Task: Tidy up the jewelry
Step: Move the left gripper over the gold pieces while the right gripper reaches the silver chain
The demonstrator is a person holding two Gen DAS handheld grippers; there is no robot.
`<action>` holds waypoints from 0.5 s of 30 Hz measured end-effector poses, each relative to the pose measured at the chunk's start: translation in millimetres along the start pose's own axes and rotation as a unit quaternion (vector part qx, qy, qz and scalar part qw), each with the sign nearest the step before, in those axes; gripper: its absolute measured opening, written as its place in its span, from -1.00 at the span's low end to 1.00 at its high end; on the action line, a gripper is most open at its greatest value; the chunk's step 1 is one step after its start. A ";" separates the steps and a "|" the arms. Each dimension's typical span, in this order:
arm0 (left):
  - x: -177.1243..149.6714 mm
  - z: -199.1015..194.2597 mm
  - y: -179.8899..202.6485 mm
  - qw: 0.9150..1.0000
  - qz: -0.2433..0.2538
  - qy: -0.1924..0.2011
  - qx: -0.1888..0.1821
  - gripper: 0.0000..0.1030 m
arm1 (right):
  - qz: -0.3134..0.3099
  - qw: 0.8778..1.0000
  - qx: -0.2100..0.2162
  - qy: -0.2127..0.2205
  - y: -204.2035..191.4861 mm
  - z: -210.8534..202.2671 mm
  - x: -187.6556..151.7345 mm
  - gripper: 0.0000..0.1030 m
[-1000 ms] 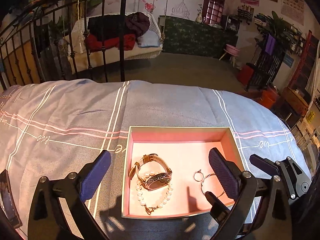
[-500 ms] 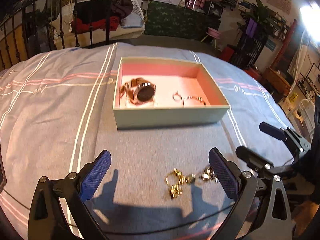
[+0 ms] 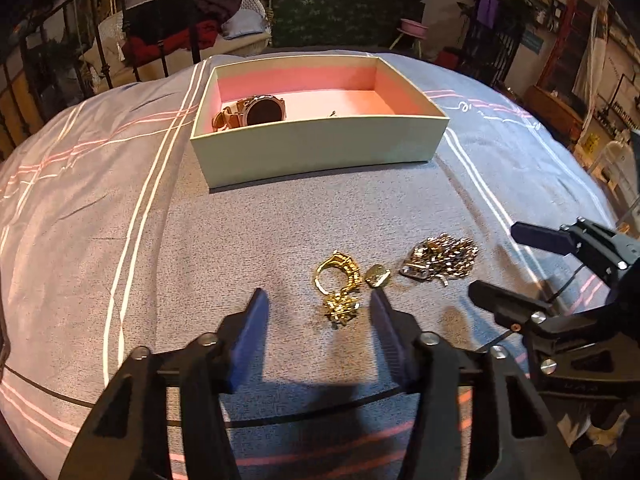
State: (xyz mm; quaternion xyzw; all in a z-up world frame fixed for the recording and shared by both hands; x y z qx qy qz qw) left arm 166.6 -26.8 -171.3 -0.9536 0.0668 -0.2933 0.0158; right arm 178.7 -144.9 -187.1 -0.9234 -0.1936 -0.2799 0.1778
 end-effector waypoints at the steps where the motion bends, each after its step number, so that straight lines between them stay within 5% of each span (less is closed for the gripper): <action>1: -0.1 -2.0 -0.6 1.000 -0.009 -0.003 -0.019 -0.44 | 0.000 1.000 0.003 0.001 -0.8 0.2 -0.1 0.44; 2: -0.6 -3.0 -1.3 1.000 -0.016 -0.007 -0.026 -0.68 | -0.001 1.000 0.009 0.001 -2.3 1.2 0.6 0.42; 6: -3.0 -3.8 -4.0 0.999 -0.026 -0.010 -0.034 -0.68 | -0.009 1.000 0.030 -0.005 -7.6 8.6 5.9 0.11; 15: -5.0 -11.7 -11.3 0.999 -0.036 -0.008 -0.029 -0.68 | -0.029 0.999 0.037 0.002 -17.4 14.4 21.4 0.11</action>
Point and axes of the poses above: each gripper's, at about its wrist camera, not at the fingertips, and z roughly the way its jaws point, y to its right, x to its top, the point moved 7 cm from there along z, roughly the way its jaws point, and after that the axes turned 13 degrees about x, right-handed, at the moved point
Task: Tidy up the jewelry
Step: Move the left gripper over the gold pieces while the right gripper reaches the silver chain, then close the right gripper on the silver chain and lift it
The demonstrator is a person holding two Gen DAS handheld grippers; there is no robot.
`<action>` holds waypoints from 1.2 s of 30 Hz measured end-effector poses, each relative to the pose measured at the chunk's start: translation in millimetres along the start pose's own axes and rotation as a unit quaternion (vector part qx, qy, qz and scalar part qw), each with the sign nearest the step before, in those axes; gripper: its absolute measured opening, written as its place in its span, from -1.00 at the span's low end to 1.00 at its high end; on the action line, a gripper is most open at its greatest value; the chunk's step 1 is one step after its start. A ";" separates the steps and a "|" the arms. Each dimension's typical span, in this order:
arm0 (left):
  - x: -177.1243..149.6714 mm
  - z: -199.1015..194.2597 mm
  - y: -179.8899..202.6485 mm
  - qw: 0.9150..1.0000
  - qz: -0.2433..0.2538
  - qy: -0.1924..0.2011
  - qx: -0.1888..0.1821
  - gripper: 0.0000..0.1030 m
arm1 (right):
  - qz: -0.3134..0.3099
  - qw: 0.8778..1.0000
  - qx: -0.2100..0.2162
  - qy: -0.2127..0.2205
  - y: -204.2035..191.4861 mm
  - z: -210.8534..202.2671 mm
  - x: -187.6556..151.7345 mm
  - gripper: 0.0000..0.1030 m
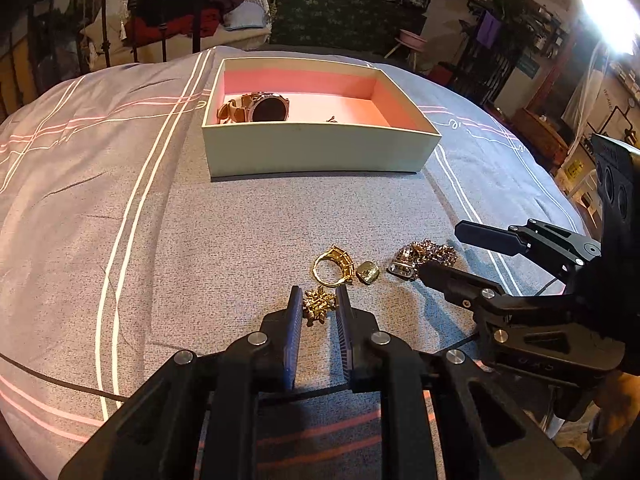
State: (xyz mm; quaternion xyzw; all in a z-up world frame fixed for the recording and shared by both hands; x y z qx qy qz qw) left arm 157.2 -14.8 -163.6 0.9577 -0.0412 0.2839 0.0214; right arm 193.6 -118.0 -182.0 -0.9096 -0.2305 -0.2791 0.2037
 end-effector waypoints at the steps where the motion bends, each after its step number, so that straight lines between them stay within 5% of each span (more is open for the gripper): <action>1: -0.3 -0.1 -2.4 1.000 -0.003 -0.001 0.002 -0.68 | -0.002 1.000 0.004 -0.002 -1.3 1.4 0.8 0.11; 14: 0.1 1.9 -9.4 1.000 -0.011 -0.009 0.008 -0.68 | -0.022 0.999 0.014 -0.019 -12.3 12.3 3.9 0.11; 16: 0.2 2.9 -8.7 1.000 -0.010 -0.011 0.005 -0.68 | -0.027 0.999 0.023 -0.029 -13.5 11.6 -1.9 -0.09; 18: 0.4 3.7 -7.8 1.000 -0.010 -0.012 0.005 -0.68 | -0.042 0.998 0.017 -0.034 -14.4 9.2 -6.2 -0.57; 20: 0.4 5.0 -7.3 1.000 -0.010 -0.014 0.005 -0.68 | -0.039 0.998 0.032 -0.036 -15.1 6.2 -7.7 -0.72; 36: 1.7 -2.9 -4.4 1.000 -0.007 -0.004 0.007 -0.68 | -0.019 0.997 0.035 0.067 -14.1 -47.7 18.4 -0.84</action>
Point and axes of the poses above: each gripper's, at about its wrist camera, not at the fingertips, and z roughly the way its jaws point, y to its right, x to its top, the point moved 7 cm from there along z, roughly the way its jaws point, and after that the axes turned 13 degrees about x, right-handed, at the moved point
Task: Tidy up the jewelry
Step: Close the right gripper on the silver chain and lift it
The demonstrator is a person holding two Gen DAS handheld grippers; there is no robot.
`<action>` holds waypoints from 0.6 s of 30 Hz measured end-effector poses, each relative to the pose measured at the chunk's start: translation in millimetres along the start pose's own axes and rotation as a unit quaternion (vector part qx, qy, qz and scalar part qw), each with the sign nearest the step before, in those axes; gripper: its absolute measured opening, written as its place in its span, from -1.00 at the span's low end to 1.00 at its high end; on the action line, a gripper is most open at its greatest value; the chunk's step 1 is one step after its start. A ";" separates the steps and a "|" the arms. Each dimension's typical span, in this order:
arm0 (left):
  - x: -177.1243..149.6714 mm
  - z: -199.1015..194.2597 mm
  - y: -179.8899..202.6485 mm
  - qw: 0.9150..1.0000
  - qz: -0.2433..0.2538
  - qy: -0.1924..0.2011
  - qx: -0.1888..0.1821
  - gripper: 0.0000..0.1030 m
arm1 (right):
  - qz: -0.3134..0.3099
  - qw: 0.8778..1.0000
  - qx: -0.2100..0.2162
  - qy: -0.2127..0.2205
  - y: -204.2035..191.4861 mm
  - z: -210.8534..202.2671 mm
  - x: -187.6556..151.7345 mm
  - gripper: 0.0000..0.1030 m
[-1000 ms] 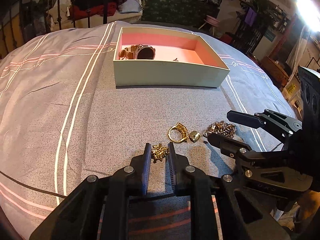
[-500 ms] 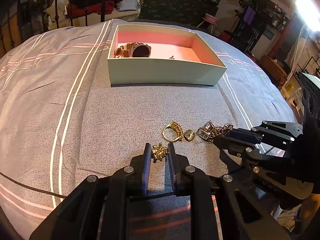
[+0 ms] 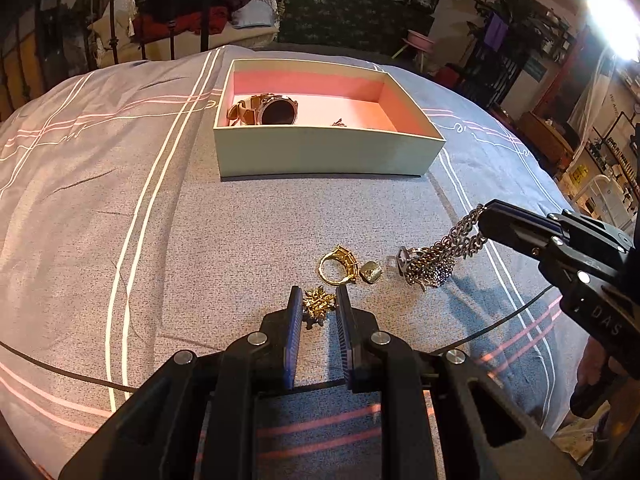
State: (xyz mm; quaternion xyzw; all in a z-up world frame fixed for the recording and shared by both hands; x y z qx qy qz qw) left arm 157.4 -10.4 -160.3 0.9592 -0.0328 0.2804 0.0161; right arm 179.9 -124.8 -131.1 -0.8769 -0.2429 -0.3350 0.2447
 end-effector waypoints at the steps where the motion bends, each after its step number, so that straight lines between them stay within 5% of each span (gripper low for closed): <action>1: 0.0 -0.4 0.3 1.000 0.001 0.001 0.001 -0.68 | -0.002 1.000 0.000 0.004 -1.4 -3.0 2.5 -0.84; 11: 0.7 -2.9 1.9 1.000 0.005 0.006 0.003 -0.68 | -0.030 0.998 0.003 0.063 -13.7 -40.2 38.3 -0.84; 18: 1.4 -4.6 1.8 1.000 0.005 0.009 0.004 -0.68 | -0.038 0.997 -0.002 0.065 -16.6 -44.2 41.6 -0.84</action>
Point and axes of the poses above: each gripper's, at about its wrist camera, not at the fingertips, and z roughly the way its jaws point, y to its right, x to its top, the point moved 7 cm from there along z, roughly the way its jaws point, and after that the axes turned 13 degrees about x, right-handed, at the moved point
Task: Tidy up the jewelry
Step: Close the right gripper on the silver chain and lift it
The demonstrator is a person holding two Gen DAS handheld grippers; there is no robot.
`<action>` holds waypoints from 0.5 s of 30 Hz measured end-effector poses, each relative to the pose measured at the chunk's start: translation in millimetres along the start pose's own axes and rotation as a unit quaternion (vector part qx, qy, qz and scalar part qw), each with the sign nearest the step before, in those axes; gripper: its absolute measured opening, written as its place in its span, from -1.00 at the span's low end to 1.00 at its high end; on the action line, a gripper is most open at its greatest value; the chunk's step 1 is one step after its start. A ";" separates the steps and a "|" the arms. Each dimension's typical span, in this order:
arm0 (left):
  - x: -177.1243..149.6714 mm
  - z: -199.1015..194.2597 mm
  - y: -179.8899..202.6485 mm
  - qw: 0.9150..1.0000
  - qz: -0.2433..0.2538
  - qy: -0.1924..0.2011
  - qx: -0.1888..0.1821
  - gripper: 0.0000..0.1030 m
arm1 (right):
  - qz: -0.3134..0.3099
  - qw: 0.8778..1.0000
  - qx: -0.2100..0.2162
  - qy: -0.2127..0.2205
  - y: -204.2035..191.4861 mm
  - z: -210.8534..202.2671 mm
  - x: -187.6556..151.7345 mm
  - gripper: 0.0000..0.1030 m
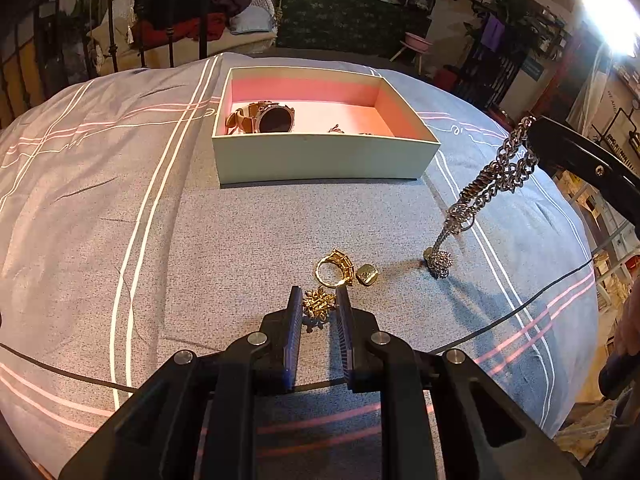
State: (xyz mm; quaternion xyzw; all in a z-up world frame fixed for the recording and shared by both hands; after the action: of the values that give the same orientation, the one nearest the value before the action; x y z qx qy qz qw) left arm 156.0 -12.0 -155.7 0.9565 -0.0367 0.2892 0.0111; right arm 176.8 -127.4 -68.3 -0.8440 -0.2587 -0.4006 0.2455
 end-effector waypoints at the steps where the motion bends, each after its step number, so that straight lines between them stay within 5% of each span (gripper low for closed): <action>1: 0.1 0.1 -0.4 1.000 -0.001 0.000 0.001 -0.68 | -0.002 1.000 -0.002 0.003 -0.3 -1.0 0.7 -0.84; 15: 6.9 -1.6 1.7 1.000 0.004 0.005 0.003 -0.68 | -0.030 0.999 -0.008 0.035 -6.0 -20.5 27.8 -0.84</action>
State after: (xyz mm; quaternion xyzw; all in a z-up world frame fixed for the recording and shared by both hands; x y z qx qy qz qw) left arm 160.7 -14.1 -150.6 0.9549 -0.0394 0.2941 0.0076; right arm 177.0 -129.0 -33.3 -0.8230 -0.2721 -0.4396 0.2352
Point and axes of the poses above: each gripper's, at about its wrist camera, not at the fingertips, and z roughly the way its jaws point, y to its right, x to its top, the point moved 7 cm from there along z, roughly the way its jaws point, and after that the axes turned 13 degrees about x, right-handed, at the moved point
